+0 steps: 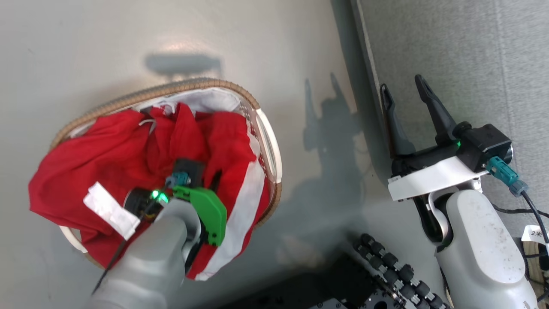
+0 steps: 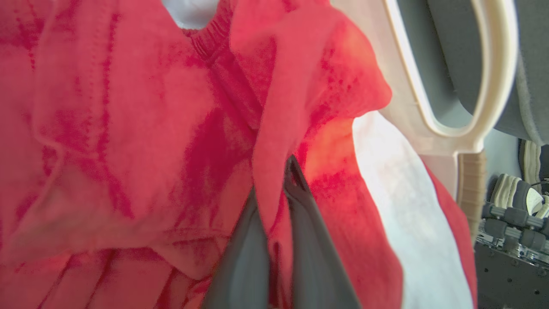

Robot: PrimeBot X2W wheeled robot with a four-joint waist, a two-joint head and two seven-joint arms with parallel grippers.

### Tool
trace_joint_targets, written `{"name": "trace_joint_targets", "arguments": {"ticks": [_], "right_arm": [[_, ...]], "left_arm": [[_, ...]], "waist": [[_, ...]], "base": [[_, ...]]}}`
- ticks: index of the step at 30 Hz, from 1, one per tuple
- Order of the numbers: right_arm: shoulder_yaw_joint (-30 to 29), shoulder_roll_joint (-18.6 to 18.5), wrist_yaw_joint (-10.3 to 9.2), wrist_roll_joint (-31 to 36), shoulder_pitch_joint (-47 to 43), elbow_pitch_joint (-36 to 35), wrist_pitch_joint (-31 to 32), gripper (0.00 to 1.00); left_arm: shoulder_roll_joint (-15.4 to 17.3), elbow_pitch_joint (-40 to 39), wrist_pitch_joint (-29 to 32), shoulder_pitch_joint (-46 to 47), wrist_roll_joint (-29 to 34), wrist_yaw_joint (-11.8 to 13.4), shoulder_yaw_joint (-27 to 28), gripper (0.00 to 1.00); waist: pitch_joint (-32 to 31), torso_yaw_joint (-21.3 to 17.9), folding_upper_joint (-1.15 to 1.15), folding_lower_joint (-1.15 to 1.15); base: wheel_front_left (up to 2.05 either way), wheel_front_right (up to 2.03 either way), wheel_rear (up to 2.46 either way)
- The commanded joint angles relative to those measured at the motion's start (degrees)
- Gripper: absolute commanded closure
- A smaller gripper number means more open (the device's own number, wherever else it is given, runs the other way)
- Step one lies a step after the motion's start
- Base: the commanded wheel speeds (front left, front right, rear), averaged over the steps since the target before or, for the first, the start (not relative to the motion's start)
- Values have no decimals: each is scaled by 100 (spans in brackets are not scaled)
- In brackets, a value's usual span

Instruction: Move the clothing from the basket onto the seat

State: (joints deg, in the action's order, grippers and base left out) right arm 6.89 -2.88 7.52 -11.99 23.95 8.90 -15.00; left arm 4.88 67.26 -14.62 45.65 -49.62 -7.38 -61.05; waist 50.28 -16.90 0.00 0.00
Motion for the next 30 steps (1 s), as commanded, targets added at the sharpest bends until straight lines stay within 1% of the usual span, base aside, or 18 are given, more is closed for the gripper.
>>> {"name": "trace_joint_targets", "arguments": {"ticks": [1,6,7,11,15,19,25,30], "right_arm": [[-5,-13,-6,-50,-114,66,-27,0],[32,-13,-6,-63,-279,214,-27,0],[46,-15,-6,-58,-323,240,-27,0],[51,-15,-6,-39,-498,341,-27,0],[13,-23,-6,-2,-728,415,-27,0],[-50,-56,-6,-36,-985,483,-27,0],[-21,-107,-6,37,-1326,548,-27,0],[-6,-108,-6,124,-1566,586,-27,0]], "left_arm": [[78,-20,-27,-195,-36,-17,-17,100],[132,-241,-61,-546,-166,-17,89,100],[179,-298,-61,-595,-67,-17,106,100],[184,-599,-60,-917,207,-17,270,100],[147,-1113,-62,-1311,569,36,748,100],[88,-1680,-55,-1848,1080,177,1367,100],[-12,-2234,-56,-2436,1731,96,2062,100],[-101,-2683,-56,-2759,2069,43,2660,100]], "waist": [[-567,50,0,0],[-1272,133,0,0],[-1405,158,0,0],[-1912,285,0,0],[-2445,454,0,0],[-2972,677,0,0],[-3605,972,0,0],[-3992,1132,0,0]], "base": [[0,0,0],[0,0,0],[0,0,0],[0,0,0],[0,0,0],[0,0,0],[0,0,0],[0,0,0]]}}
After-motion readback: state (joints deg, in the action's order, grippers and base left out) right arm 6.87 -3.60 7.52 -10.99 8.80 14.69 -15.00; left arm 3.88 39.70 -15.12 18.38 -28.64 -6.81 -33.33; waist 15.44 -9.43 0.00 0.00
